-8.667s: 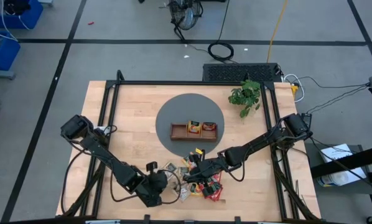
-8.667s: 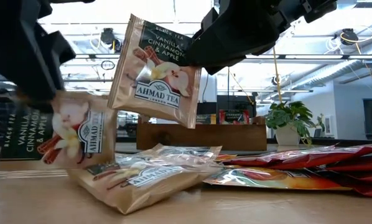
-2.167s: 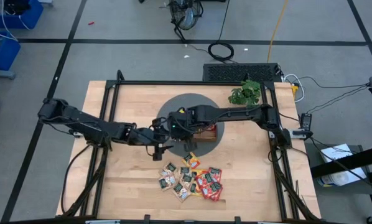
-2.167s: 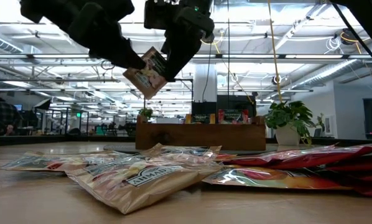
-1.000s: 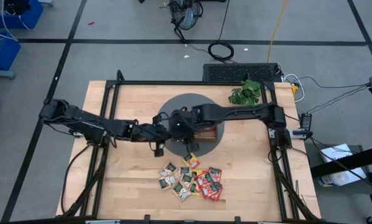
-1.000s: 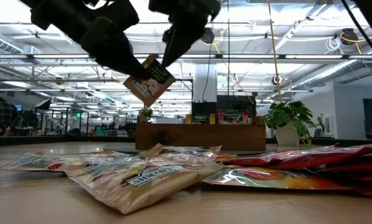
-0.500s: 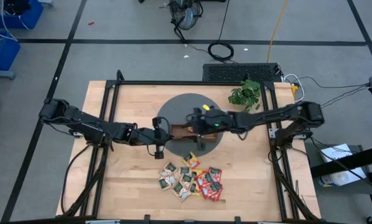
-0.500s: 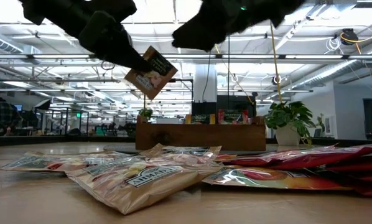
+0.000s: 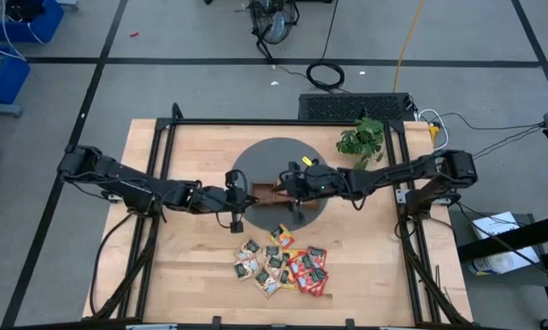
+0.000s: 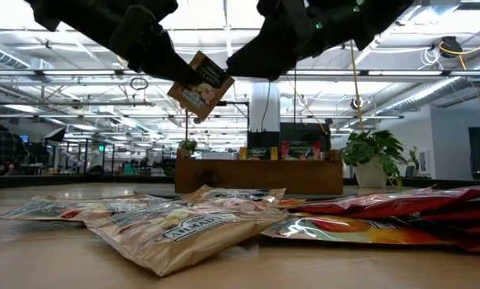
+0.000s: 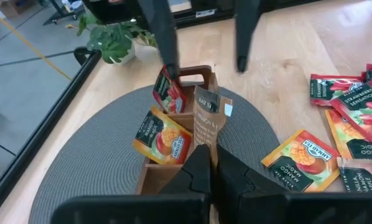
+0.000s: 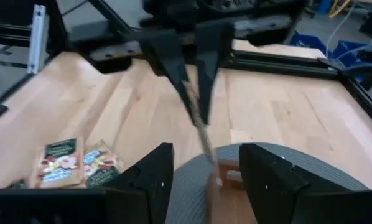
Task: Pick & Place Tea
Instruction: Put the brown tea bag into the left section of the wooden organizer
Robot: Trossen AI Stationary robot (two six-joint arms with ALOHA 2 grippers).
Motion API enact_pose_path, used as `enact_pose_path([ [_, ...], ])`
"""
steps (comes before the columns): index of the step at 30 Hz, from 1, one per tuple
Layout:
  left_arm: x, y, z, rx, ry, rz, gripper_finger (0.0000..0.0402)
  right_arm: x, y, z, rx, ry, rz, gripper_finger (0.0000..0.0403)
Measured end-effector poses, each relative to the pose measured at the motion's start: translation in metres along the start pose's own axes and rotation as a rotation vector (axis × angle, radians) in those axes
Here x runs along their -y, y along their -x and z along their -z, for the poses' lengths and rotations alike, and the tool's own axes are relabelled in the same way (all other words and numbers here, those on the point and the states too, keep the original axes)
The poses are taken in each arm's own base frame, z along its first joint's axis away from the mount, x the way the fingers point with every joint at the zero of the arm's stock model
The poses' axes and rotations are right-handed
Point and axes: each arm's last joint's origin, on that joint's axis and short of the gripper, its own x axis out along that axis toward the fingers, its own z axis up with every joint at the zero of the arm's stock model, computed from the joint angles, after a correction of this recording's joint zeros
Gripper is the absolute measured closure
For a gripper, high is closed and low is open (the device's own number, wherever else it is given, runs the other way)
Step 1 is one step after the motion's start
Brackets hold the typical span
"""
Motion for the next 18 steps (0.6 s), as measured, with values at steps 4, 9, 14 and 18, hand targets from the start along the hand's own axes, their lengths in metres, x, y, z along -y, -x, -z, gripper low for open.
enact_pose_path([
  [4, 0.0, 0.0, 0.0, -0.002, 0.003, 0.0, 0.0395, 0.003, 0.0, -0.003, 0.012, -0.002, 0.007, 0.0236],
  [9, 0.0, 0.0, 0.0, 0.005, 0.023, 0.0, 0.0397, 0.003, -0.007, -0.003, 0.007, -0.003, -0.005, 0.0236],
  [14, 0.0, 0.0, -0.002, 0.021, 0.026, 0.0, 0.0398, 0.004, -0.019, 0.004, -0.032, -0.007, -0.029, 0.0236],
  [18, 0.0, 0.0, -0.001, 0.015, 0.025, 0.002, 0.0395, 0.006, -0.022, 0.002, -0.034, -0.004, -0.017, 0.0255],
])
